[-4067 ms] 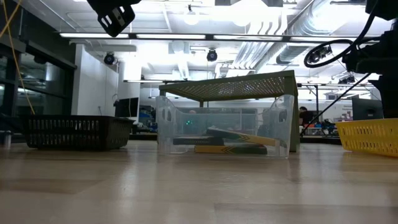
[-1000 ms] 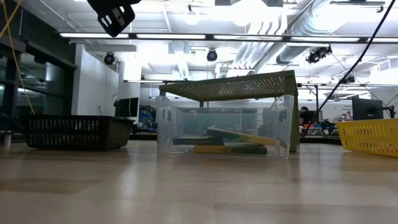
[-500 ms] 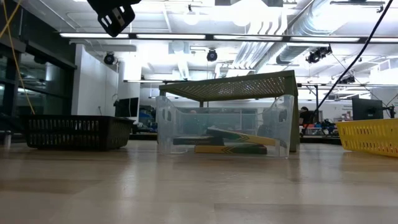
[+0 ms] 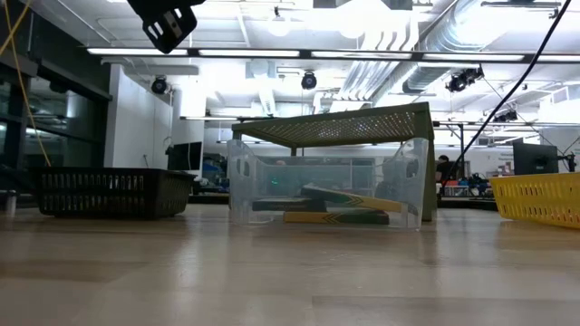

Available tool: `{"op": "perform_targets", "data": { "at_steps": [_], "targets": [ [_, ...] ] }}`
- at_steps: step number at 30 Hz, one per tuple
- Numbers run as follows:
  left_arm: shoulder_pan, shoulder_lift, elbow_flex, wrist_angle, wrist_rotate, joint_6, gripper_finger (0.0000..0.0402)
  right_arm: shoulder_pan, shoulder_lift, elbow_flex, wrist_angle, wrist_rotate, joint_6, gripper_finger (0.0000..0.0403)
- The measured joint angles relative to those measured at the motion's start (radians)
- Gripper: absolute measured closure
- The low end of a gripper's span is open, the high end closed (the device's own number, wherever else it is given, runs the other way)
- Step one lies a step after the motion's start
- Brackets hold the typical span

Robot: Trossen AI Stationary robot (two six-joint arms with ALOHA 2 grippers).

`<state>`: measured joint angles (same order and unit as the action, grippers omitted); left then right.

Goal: Pick & Place Office Desk Supplies
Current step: Put the left black spring keychain into the yellow bin

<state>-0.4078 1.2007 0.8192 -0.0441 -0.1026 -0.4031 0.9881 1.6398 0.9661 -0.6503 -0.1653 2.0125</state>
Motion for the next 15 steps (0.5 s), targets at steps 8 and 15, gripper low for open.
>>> {"op": "perform_targets", "data": {
  "at_steps": [8,15],
  "targets": [
    [0.0,0.0,0.0,0.0,0.0,0.0,0.0324,0.007,0.0,0.0,-0.034,0.005,0.0,0.036],
    [0.0,0.0,0.0,0.0,0.0,0.0,0.0324,0.013,0.005,0.0,-0.027,0.01,-0.001,0.036]
  ]
}}
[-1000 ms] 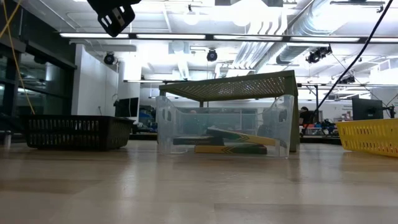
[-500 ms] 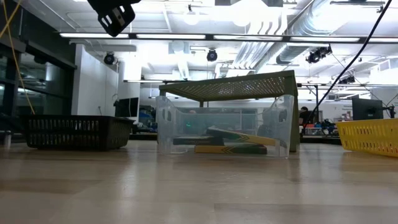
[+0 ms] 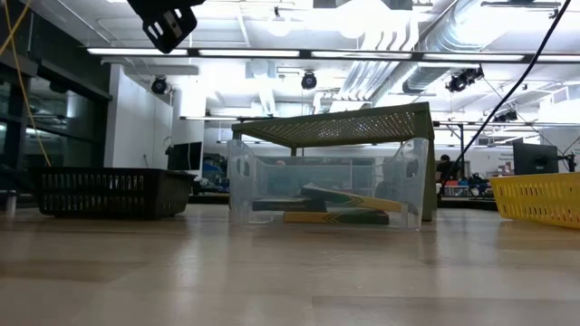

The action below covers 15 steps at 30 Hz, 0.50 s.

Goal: Pick & Place Office Desk Supplies
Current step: Put the left black spring keychain into the yellow bin

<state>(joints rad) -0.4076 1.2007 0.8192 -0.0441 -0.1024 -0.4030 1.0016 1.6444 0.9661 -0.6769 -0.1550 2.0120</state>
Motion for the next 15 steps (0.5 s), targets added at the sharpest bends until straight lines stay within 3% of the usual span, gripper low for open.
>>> {"op": "perform_targets", "data": {
  "at_steps": [9,15],
  "targets": [
    [0.0,0.0,0.0,0.0,0.0,0.0,0.0324,0.008,0.0,0.0,0.002,0.025,0.0,0.0356],
    [0.0,0.0,0.0,0.0,0.0,0.0,0.0324,0.008,0.0,0.0,0.002,0.025,0.001,0.0315]
  ]
}}
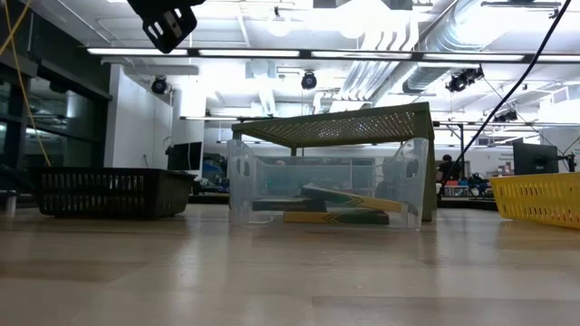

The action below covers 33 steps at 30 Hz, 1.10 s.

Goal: Pick & Place Office Desk Supplies
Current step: Put the left black spring keychain into the yellow bin

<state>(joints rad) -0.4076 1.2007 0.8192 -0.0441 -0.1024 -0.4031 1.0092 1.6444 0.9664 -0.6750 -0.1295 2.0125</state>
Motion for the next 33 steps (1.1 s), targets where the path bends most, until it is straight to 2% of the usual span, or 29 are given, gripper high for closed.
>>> {"op": "perform_targets", "data": {
  "at_steps": [4,8,14,21,27,33],
  "targets": [
    [0.0,0.0,0.0,0.0,0.0,0.0,0.0324,0.0,0.0,0.0,0.0,0.0,0.0,0.0293],
    [0.0,0.0,0.0,0.0,0.0,0.0,0.0324,0.0,0.0,0.0,0.0,-0.001,0.0,0.0289],
    [0.0,0.0,0.0,0.0,0.0,0.0,0.0324,0.002,0.006,0.0,0.004,-0.006,0.0,0.0297],
    [0.0,0.0,0.0,0.0,0.0,0.0,0.0324,0.006,0.08,-0.001,0.065,-0.07,0.0,0.0299],
    [0.0,0.0,0.0,0.0,0.0,0.0,0.0324,0.006,0.082,-0.001,0.055,-0.07,0.0,0.0301],
    [0.0,0.0,0.0,0.0,0.0,0.0,0.0324,0.006,0.082,-0.001,0.051,-0.069,0.0,0.0326]
  ]
}}
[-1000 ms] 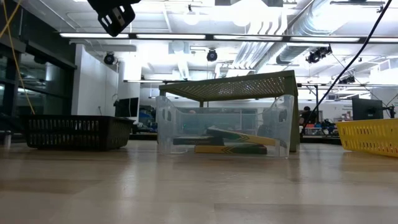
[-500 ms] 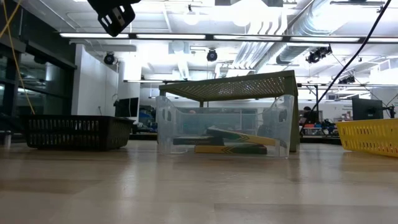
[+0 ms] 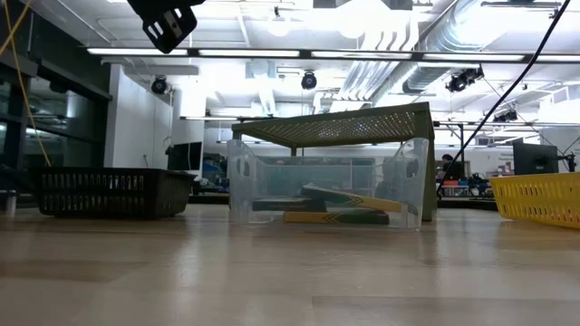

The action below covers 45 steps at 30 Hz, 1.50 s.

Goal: Pick & Place Office Desk Supplies
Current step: Put the left black spring keychain into the yellow bin

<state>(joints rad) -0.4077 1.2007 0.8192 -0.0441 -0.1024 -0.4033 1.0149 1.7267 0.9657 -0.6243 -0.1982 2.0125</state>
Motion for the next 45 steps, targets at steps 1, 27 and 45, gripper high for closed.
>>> {"op": "perform_targets", "data": {
  "at_steps": [1,27,45],
  "targets": [
    [0.0,0.0,0.0,0.0,0.0,0.0,0.0324,0.0,0.0,0.0,0.0,0.0,0.0,0.0333],
    [0.0,0.0,0.0,0.0,0.0,0.0,0.0324,0.0,-0.153,0.0,-0.101,0.103,0.0,0.0379],
    [0.0,0.0,0.0,0.0,0.0,0.0,0.0324,-0.069,-0.226,0.0,-0.302,0.245,-0.021,0.038]
  ]
}}
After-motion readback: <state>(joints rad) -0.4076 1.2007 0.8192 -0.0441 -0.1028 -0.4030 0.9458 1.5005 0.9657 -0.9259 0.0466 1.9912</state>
